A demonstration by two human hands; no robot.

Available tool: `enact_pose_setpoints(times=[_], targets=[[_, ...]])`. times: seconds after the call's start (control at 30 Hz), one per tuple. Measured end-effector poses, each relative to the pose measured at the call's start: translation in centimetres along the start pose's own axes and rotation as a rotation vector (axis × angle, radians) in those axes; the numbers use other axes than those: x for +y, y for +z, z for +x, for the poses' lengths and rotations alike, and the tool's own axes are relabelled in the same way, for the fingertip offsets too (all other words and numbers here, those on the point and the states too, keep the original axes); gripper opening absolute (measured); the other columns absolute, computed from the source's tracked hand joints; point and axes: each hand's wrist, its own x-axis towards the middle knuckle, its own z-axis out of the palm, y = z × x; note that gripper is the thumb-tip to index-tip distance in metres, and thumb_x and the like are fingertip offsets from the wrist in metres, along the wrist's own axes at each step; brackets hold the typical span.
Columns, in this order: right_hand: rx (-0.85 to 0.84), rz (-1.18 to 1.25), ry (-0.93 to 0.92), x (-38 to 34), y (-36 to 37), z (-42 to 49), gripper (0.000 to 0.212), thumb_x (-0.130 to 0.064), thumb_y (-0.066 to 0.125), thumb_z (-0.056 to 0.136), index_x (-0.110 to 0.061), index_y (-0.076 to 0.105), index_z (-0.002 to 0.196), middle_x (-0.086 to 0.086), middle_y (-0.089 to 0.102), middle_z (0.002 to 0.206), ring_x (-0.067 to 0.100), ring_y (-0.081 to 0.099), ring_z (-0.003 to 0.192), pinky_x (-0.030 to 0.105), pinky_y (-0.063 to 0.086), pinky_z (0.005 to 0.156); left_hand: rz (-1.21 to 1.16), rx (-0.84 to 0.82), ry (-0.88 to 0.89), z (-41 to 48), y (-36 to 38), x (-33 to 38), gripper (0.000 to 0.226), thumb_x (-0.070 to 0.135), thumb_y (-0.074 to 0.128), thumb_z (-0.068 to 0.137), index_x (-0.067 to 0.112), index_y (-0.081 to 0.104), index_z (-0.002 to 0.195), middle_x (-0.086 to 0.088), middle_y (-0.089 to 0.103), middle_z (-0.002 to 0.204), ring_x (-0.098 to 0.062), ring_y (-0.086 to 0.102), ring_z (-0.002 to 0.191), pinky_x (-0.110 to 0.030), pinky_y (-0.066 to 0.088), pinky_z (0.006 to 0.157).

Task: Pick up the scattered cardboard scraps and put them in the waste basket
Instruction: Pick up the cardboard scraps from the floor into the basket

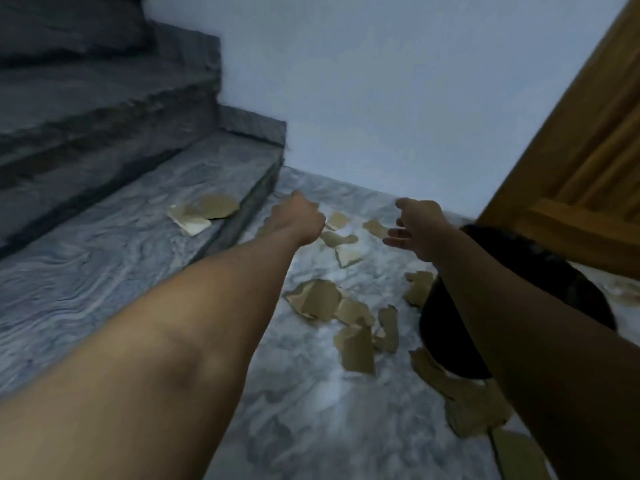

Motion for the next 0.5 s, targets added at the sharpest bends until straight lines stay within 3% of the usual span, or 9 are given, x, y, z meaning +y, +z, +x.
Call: enact_pose_setpoints(times=[0.07, 0.17, 0.3, 0.33, 0.4, 0.5], targets=[[-0.114, -0.011, 0.006, 1.9, 3.7, 0.9, 0.030, -0.014, 0.053, 0.098, -0.001, 0.056, 0.125, 0.014, 0.053, 0.096, 0.028, 0.060, 0.081, 0.040, 0.060, 0.066, 0.161, 0.074, -0.034, 0.6, -0.5, -4.0, 0.055, 0.046, 0.054, 0.090, 0.009, 0.049, 0.130, -0.017, 0.056, 0.132, -0.039, 0.052, 0.120, -0.043, 0.044, 0.091], [-0.258, -0.099, 0.003, 5.7, 8.6, 2.2, 0.040, -0.020, 0.054, 0.096, -0.003, 0.051, 0.132, 0.012, 0.053, 0.108, 0.027, 0.059, 0.092, 0.039, 0.059, 0.075, 0.344, 0.157, -0.068, 2.0, -1.7, -9.1, 0.071, 0.057, 0.057, 0.085, 0.010, 0.045, 0.137, -0.019, 0.047, 0.139, -0.040, 0.040, 0.130, -0.054, 0.034, 0.105], [-0.390, -0.182, -0.015, 9.2, 13.7, 3.5, 0.018, -0.017, 0.059, 0.096, -0.013, 0.057, 0.114, 0.005, 0.054, 0.106, 0.023, 0.059, 0.082, 0.039, 0.060, 0.066, 0.338, 0.158, -0.174, 3.8, -3.2, -14.7, 0.088, 0.060, 0.054, 0.088, 0.009, 0.022, 0.152, -0.018, 0.033, 0.153, -0.038, 0.027, 0.141, -0.057, 0.027, 0.113], [-0.408, -0.248, -0.081, 9.5, 15.2, 4.1, 0.021, -0.019, 0.061, 0.095, -0.012, 0.058, 0.115, 0.006, 0.056, 0.105, 0.024, 0.060, 0.081, 0.041, 0.061, 0.069, 0.289, 0.116, -0.190, 4.1, -3.4, -16.1, 0.092, 0.061, 0.051, 0.090, 0.009, 0.013, 0.156, -0.018, 0.026, 0.157, -0.038, 0.022, 0.145, -0.056, 0.023, 0.115], [-0.467, -0.469, -0.315, 9.2, 18.6, 5.2, 0.033, -0.021, 0.058, 0.096, -0.003, 0.059, 0.124, 0.012, 0.062, 0.111, 0.028, 0.063, 0.098, 0.042, 0.055, 0.092, 0.233, 0.019, -0.202, 4.4, -3.9, -18.7, 0.097, 0.061, 0.049, 0.092, 0.012, -0.004, 0.158, -0.016, 0.015, 0.163, -0.037, 0.016, 0.149, -0.056, 0.019, 0.118], [-0.579, -0.870, -0.670, 7.5, 23.8, 5.6, 0.033, -0.015, 0.056, 0.097, -0.006, 0.060, 0.128, 0.019, 0.052, 0.137, 0.034, 0.042, 0.136, 0.040, 0.032, 0.114, 0.348, -0.012, -0.161, 4.1, -4.9, -21.4, 0.105, 0.061, 0.055, 0.089, 0.014, -0.010, 0.157, -0.016, 0.025, 0.160, -0.037, 0.034, 0.141, -0.056, 0.030, 0.112]])
